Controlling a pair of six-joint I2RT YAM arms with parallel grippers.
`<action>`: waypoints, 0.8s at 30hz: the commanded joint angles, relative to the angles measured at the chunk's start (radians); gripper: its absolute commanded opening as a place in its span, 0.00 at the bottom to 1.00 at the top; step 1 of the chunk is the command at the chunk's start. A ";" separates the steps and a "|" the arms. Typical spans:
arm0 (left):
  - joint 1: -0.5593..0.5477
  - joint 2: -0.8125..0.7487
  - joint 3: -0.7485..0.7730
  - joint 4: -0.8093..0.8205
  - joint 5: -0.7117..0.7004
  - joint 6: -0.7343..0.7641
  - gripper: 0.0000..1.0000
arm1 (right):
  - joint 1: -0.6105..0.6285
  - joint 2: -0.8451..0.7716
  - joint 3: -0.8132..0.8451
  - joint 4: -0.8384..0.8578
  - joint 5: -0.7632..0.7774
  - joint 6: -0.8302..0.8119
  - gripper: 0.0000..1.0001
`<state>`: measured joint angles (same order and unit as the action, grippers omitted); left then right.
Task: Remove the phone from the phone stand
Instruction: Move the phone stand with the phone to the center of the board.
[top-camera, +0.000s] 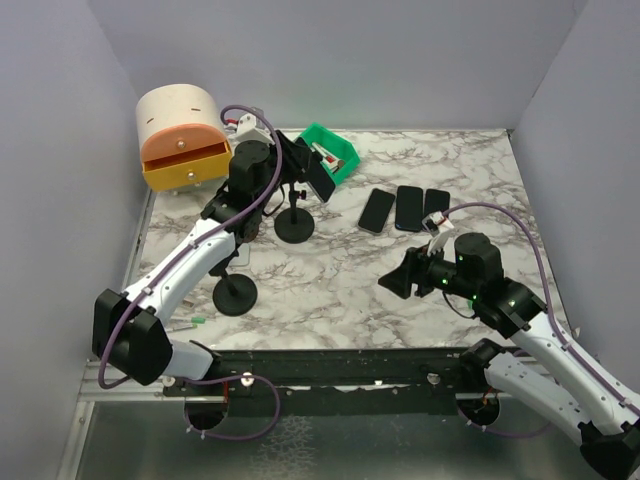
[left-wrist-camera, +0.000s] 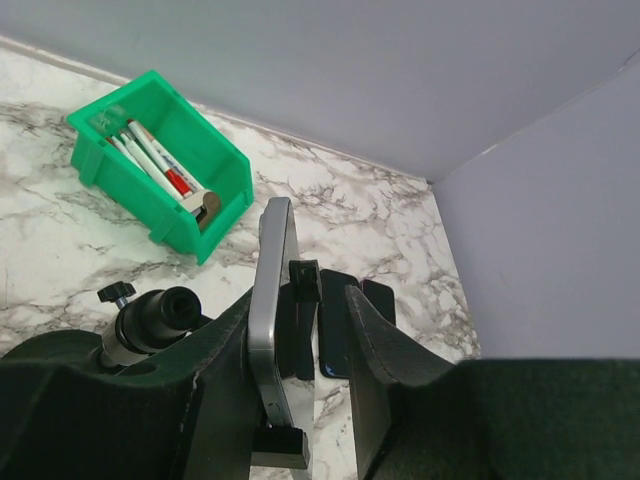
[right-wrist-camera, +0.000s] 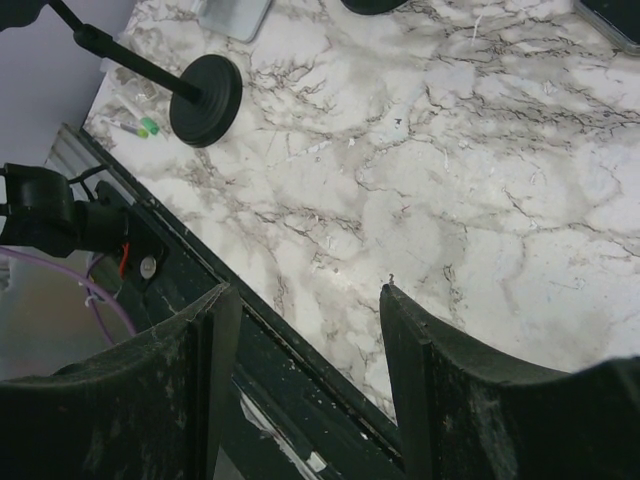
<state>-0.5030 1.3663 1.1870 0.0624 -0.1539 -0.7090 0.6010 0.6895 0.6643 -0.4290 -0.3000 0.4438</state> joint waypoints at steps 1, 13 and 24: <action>0.006 0.015 0.003 0.030 0.046 -0.007 0.35 | 0.003 -0.014 -0.010 -0.015 0.026 -0.010 0.62; 0.006 -0.032 -0.012 0.031 0.077 0.005 0.00 | 0.004 -0.023 -0.006 -0.022 0.042 -0.009 0.62; 0.007 -0.151 -0.063 0.066 0.151 -0.025 0.00 | 0.004 -0.057 0.030 -0.060 0.060 -0.014 0.62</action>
<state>-0.4984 1.2999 1.1316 0.0570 -0.0723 -0.6991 0.6010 0.6575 0.6643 -0.4519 -0.2768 0.4438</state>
